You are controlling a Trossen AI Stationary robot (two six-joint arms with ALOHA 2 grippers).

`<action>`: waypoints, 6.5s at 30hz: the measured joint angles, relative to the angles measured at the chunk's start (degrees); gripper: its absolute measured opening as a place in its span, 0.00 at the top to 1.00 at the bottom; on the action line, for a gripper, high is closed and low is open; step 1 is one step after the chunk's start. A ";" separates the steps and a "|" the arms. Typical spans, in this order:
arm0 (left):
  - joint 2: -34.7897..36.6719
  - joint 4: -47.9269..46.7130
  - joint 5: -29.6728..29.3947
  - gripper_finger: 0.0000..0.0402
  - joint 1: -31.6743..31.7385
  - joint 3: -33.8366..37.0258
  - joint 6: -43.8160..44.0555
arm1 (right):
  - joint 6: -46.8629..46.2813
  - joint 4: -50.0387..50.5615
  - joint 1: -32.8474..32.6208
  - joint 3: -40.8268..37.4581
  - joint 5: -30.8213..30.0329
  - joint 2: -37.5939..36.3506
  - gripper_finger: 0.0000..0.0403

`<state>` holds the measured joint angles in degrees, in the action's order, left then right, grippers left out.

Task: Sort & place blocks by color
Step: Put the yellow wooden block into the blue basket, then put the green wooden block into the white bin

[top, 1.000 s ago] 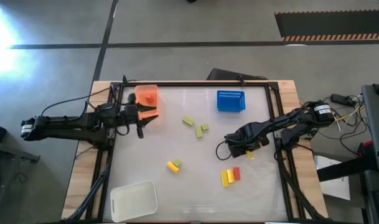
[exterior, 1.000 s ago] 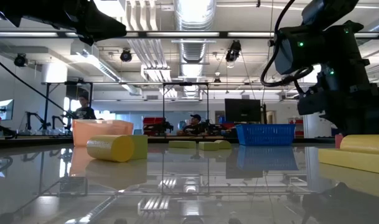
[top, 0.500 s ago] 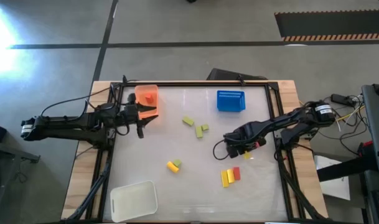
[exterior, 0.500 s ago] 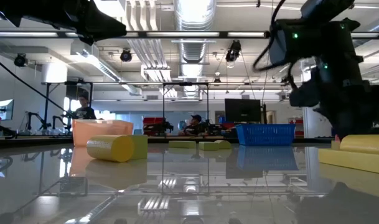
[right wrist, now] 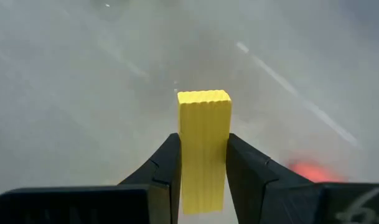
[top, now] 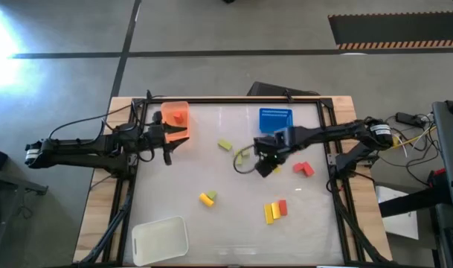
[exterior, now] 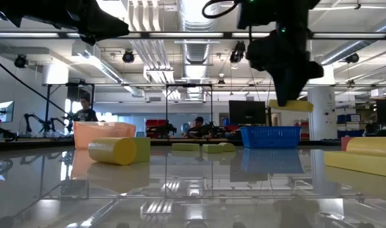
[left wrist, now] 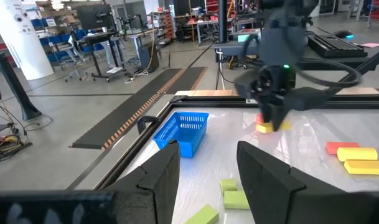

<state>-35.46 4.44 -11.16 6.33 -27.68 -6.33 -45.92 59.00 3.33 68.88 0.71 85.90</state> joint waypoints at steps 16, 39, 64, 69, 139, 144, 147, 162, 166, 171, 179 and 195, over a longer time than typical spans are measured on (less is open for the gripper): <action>0.15 0.64 0.00 0.64 0.00 0.00 -0.06 | 57.89 12.35 14.33 16.21 -8.74 11.91 0.80; 0.09 1.12 -0.02 0.64 0.04 0.00 -0.32 | 79.48 0.38 34.03 14.73 -6.24 13.37 0.79; -0.02 1.10 -0.07 0.64 0.04 0.00 -0.36 | 83.23 -0.92 35.76 14.56 -5.13 23.13 0.79; -0.07 1.09 -0.07 0.64 0.04 0.00 -0.36 | 83.48 -1.11 35.72 14.56 -5.11 23.83 0.79; -40.69 -52.97 13.44 0.72 0.04 -38.66 -6.90 | 64.82 -79.83 1.95 -28.66 -0.08 -15.85 0.89; -47.81 -56.08 13.91 0.74 0.68 -42.41 -13.74 | 68.51 -88.22 1.92 -33.82 5.07 -19.05 0.89; -52.02 -55.96 13.94 0.74 1.43 -44.99 -16.63 | 69.97 -88.54 1.93 -35.20 5.82 -21.87 0.89; -64.85 -50.84 13.79 0.73 6.90 -53.08 -23.69 | 70.98 -88.38 1.93 -42.10 11.53 -36.84 0.89; -66.90 -47.10 13.75 0.68 7.67 -53.72 -25.56 | 70.72 -88.25 1.93 -43.19 11.83 -38.98 0.89; -70.08 -43.66 13.70 0.59 8.54 -53.55 -25.72 | 70.54 -88.37 1.93 -43.55 11.89 -39.37 0.89; -74.72 -41.31 12.07 0.44 9.64 -53.40 -27.39 | 70.59 -88.30 1.93 -43.56 11.85 -39.31 0.89; -79.72 -37.10 11.07 0.43 10.46 -53.32 -28.93 | 70.96 -88.23 1.93 -43.58 11.32 -38.96 0.89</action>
<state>-115.18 -32.66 -0.09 16.79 -81.01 -35.27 25.04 -29.23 5.27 25.30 12.03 46.94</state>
